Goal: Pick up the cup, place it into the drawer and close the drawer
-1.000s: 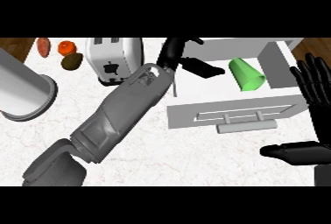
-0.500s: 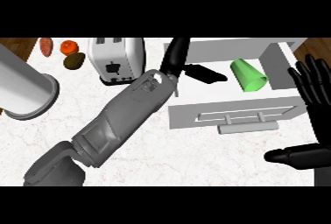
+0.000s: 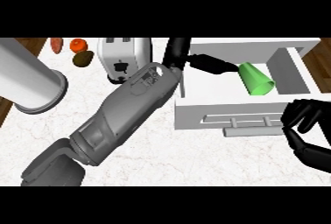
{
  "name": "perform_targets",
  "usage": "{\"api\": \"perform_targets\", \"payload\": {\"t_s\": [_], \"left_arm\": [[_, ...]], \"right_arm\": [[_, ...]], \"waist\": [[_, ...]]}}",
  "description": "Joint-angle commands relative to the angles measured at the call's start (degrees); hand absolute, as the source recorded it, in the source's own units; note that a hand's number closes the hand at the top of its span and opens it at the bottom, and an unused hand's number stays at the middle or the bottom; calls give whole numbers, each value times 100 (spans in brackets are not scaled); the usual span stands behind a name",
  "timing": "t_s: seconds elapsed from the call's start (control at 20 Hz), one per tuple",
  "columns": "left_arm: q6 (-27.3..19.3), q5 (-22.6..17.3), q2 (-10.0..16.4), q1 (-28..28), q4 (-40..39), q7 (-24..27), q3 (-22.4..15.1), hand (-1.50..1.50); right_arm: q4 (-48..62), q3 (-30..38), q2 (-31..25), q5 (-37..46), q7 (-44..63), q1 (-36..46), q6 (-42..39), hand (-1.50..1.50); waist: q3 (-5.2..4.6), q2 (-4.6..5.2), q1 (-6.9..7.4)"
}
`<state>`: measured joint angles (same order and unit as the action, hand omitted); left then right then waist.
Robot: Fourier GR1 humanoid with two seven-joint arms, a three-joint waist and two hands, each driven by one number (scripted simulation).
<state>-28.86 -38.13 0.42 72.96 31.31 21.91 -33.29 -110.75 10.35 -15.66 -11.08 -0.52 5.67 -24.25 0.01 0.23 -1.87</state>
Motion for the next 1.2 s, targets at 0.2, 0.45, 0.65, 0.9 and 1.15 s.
{"api": "perform_targets", "payload": {"t_s": [0.2,0.45,0.65,0.9,1.15], "left_arm": [[-59,6,313,-185,679,-341,390,-150],[211,36,1294,-988,1712,-663,496,-150],[208,35,1587,-1676,2438,-752,644,-150],[595,-64,2082,-2428,3125,-802,885,-150],[773,-114,2365,-2845,3512,-846,1006,-150]], "right_arm": [[-494,-484,-217,1299,135,-272,9,150],[-428,-459,-278,1764,230,-361,146,150],[-246,-918,59,2559,234,-159,581,150],[382,-1469,81,3686,-252,45,931,150],[1286,-2156,-137,5042,-237,581,1201,150]], "waist": [[-3,-51,232],[-4,-75,328],[-4,-60,357],[-3,-47,386],[-5,-27,450]]}}
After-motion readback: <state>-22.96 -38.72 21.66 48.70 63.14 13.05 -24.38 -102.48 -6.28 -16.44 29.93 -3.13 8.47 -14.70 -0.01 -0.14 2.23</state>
